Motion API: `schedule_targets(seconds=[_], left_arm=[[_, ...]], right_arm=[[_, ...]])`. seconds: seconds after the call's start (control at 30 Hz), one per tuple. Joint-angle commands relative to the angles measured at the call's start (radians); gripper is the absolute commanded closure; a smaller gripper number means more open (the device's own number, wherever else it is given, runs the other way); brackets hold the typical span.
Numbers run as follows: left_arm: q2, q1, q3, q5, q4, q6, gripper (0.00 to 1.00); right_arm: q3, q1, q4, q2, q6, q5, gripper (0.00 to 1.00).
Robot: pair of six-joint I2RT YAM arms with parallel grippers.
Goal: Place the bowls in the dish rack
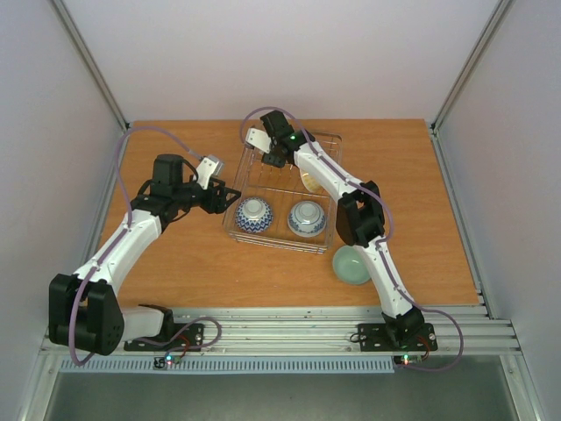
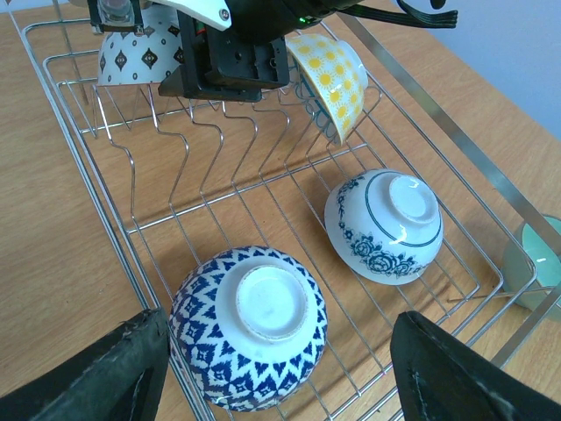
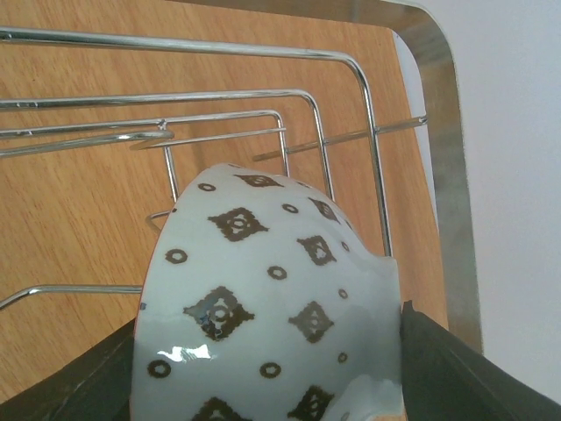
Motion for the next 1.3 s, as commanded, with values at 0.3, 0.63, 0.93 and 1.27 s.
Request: schedule_targets(seconds=[0.3,0.63,0.93,1.27], left_arm=[[-0.001,0.005,0.006,-0.005,0.05,0.006,0.3],[-0.004,0.005,0.005,-0.007,0.051,0.007,0.3],[-0.008,0.005,0.005,-0.008,0.049,0.006,0.3],[-0.005,0.005,0.005,-0.009,0.051,0.006,0.3]], right_arm=[[0.014,-0.004,-0.011,0.016,0.045,0.025,0.99],[0.007,0.0,0.002,-0.023,0.084,0.033,0.99],[-0.057,0.018,0.092,-0.081,0.074,0.094,0.99],[-0.075,0.036,0.121,-0.124,0.062,0.137,0.99]])
